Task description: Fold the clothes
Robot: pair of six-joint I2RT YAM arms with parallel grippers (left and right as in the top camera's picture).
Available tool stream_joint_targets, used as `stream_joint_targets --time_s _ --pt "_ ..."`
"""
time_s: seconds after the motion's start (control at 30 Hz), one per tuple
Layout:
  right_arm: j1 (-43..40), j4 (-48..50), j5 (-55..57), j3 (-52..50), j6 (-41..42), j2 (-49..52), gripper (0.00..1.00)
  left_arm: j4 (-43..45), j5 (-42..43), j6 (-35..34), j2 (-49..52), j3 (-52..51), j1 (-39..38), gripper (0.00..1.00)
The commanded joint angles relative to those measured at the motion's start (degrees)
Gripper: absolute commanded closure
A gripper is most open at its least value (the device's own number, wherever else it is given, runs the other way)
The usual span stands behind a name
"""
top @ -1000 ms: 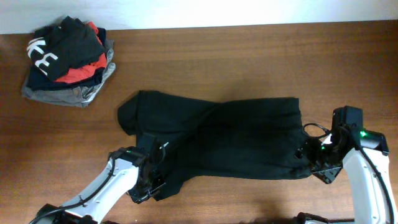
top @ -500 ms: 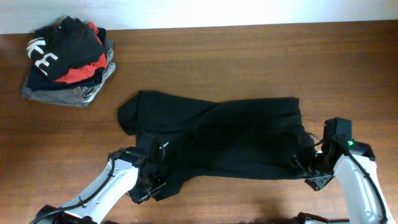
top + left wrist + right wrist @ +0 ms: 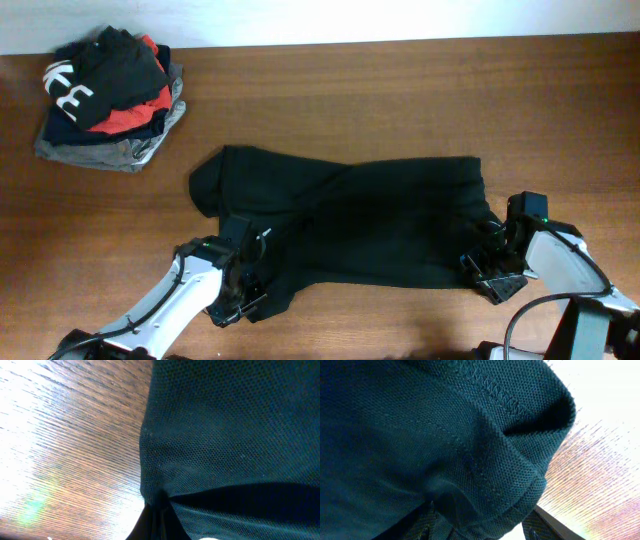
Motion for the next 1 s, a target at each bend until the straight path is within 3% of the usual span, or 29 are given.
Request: stream_joint_targets --time_s 0.0,0.17,0.3,0.47,0.97 --pt "0.31 1.95 2.08 -1.01 0.68 2.4 0.43 1.18 -0.63 0.76 0.63 -1.86 -0.28 0.99" --pt "0.31 2.12 2.64 -1.01 0.7 2.4 0.6 1.16 -0.63 0.76 0.63 -1.84 -0.28 1.0" --pt "0.31 1.88 3.17 -0.98 2.1 2.38 0.67 0.46 -0.61 0.74 0.61 -1.16 -0.28 0.99" --pt "0.31 1.9 3.28 -0.85 3.48 2.32 0.93 -2.97 -0.61 0.74 0.57 2.01 -0.28 0.99" --pt "0.31 -2.49 4.59 2.93 3.45 -1.27 0.96 -5.66 -4.79 5.05 -3.37 9.44 -0.28 0.99"
